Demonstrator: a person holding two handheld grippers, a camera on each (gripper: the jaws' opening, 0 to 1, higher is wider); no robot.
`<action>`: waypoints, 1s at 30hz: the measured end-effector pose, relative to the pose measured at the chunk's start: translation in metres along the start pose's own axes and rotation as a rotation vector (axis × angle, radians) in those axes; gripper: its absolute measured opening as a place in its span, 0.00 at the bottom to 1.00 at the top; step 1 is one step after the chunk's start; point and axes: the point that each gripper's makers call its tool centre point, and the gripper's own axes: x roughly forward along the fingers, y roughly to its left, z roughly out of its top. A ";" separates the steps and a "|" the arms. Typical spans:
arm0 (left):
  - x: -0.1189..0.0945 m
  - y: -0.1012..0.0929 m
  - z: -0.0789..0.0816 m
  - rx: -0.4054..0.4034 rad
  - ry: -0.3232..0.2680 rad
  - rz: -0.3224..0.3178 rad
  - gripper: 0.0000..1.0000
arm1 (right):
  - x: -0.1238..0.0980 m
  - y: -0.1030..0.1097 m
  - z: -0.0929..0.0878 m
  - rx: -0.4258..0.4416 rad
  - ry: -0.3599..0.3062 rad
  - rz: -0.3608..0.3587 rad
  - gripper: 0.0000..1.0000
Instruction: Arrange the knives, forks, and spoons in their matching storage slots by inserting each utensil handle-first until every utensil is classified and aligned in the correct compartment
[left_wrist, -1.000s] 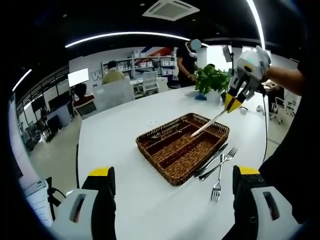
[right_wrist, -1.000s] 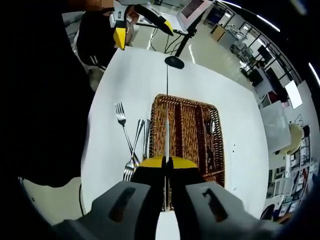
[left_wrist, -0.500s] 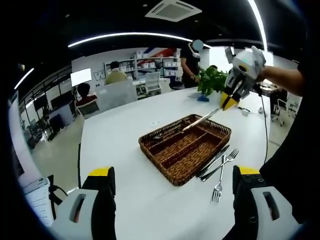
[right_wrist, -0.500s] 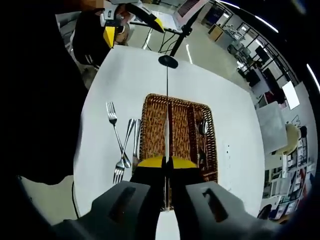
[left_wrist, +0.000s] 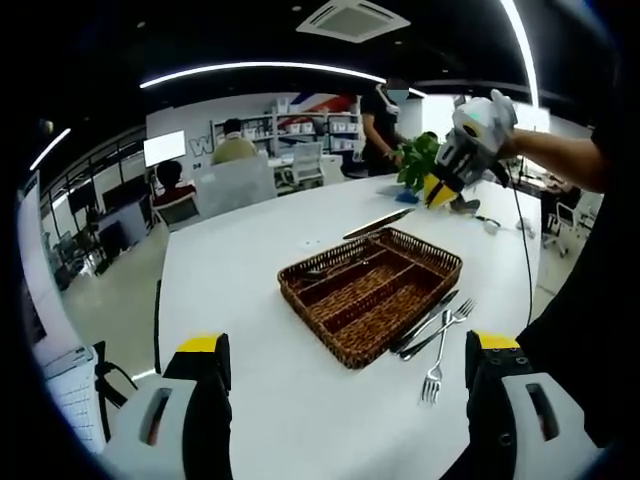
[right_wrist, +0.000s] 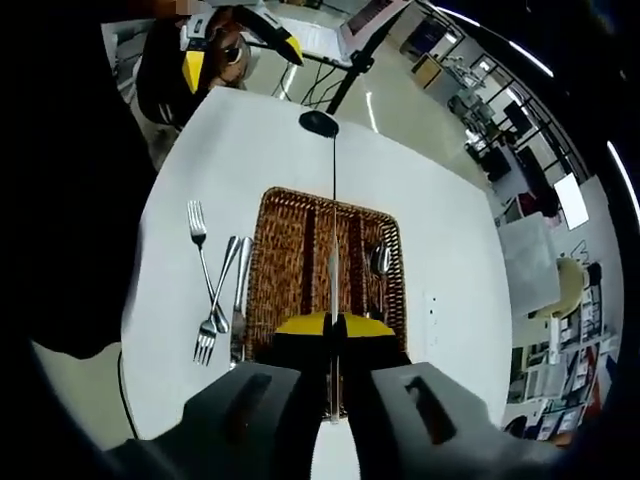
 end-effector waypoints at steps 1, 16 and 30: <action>0.000 0.000 0.000 -0.001 -0.002 0.000 0.99 | 0.001 -0.002 0.000 -0.003 -0.001 -0.001 0.00; -0.005 0.009 -0.002 -0.008 0.001 0.022 0.99 | 0.018 -0.038 -0.010 -0.009 0.008 -0.054 0.00; -0.009 0.011 -0.002 -0.006 0.003 0.027 0.99 | 0.024 -0.042 -0.019 -0.011 0.021 -0.061 0.01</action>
